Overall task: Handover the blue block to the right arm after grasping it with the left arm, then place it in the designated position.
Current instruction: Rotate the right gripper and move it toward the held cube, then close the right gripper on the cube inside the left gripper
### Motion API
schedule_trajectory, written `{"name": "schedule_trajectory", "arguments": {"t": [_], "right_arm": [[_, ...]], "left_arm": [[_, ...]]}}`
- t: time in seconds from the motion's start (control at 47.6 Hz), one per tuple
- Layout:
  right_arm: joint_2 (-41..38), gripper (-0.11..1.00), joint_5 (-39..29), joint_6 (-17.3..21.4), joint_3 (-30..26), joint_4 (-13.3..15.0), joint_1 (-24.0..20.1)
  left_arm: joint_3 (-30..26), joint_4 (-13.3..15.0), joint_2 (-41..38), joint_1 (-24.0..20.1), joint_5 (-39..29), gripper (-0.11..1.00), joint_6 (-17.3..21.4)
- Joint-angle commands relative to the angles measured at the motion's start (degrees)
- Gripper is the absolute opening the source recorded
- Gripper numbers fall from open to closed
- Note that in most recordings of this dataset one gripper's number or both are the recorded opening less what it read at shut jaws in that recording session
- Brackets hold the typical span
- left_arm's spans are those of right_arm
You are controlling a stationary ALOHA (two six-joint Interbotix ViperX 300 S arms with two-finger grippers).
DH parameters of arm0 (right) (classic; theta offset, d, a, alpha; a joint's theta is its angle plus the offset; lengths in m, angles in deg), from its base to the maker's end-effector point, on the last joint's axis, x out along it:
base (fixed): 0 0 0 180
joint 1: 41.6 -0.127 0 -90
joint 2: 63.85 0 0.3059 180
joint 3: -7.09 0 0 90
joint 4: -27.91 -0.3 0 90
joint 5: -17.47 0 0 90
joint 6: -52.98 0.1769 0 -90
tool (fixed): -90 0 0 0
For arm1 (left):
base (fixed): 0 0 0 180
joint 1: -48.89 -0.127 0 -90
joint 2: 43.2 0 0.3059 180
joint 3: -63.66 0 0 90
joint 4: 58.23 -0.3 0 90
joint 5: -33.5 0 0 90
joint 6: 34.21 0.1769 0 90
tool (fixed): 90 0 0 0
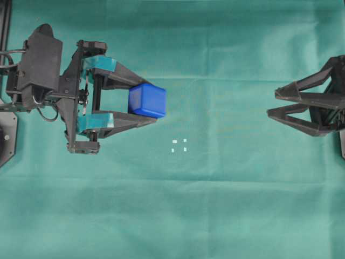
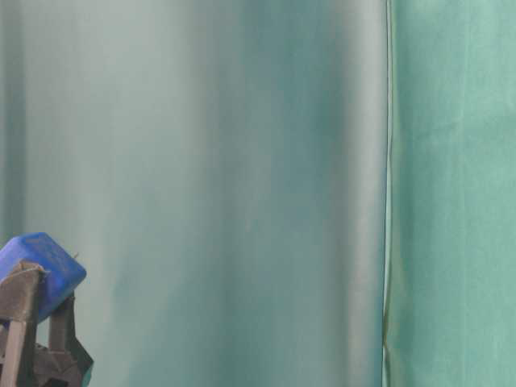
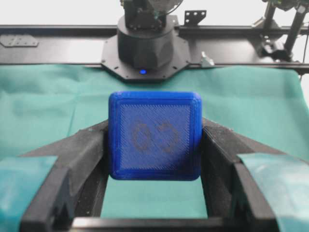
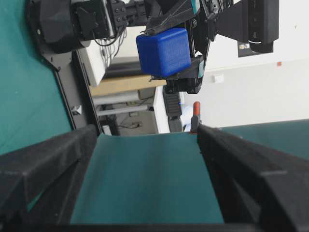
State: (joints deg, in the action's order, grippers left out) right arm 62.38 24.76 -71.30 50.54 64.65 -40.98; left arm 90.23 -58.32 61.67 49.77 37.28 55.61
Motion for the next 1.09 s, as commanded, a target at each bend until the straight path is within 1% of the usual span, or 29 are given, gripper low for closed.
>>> {"name": "schedule_trajectory", "arguments": {"t": [0.0,0.21,0.378,0.546,0.672,0.776,0.944,1.07], "right_arm": [[-0.26,0.94,0.53,0.09,-1.58,0.00,0.09],[-2.37,0.94,0.79,0.00,-2.90,0.00,0.00],[-6.24,0.94,1.58,0.00,-5.89,0.00,0.09],[-11.51,0.94,2.46,-0.09,-9.76,0.18,0.09],[-15.91,0.94,2.55,-0.09,-13.10,1.58,0.09],[-19.69,0.94,2.55,-0.09,-16.61,2.20,0.09],[-25.05,0.94,2.55,-0.09,-21.18,2.20,0.35],[-29.44,0.94,2.46,-0.18,-24.79,2.90,0.62]], "left_arm": [[-0.79,0.09,0.35,-0.09,0.26,0.47,0.00],[-0.79,0.09,0.35,-0.26,0.00,0.47,0.00],[-0.79,0.09,0.35,-0.26,-0.35,0.47,0.00],[-0.79,0.09,0.35,-0.26,-0.62,0.47,0.00],[-0.88,0.09,0.35,-0.26,-0.70,0.47,0.00],[-0.88,0.09,0.35,-0.26,-0.70,0.47,0.00],[-0.88,0.09,0.35,-0.26,-0.70,0.47,0.00],[-0.88,0.09,0.26,-0.26,-0.70,0.47,0.00]]}}
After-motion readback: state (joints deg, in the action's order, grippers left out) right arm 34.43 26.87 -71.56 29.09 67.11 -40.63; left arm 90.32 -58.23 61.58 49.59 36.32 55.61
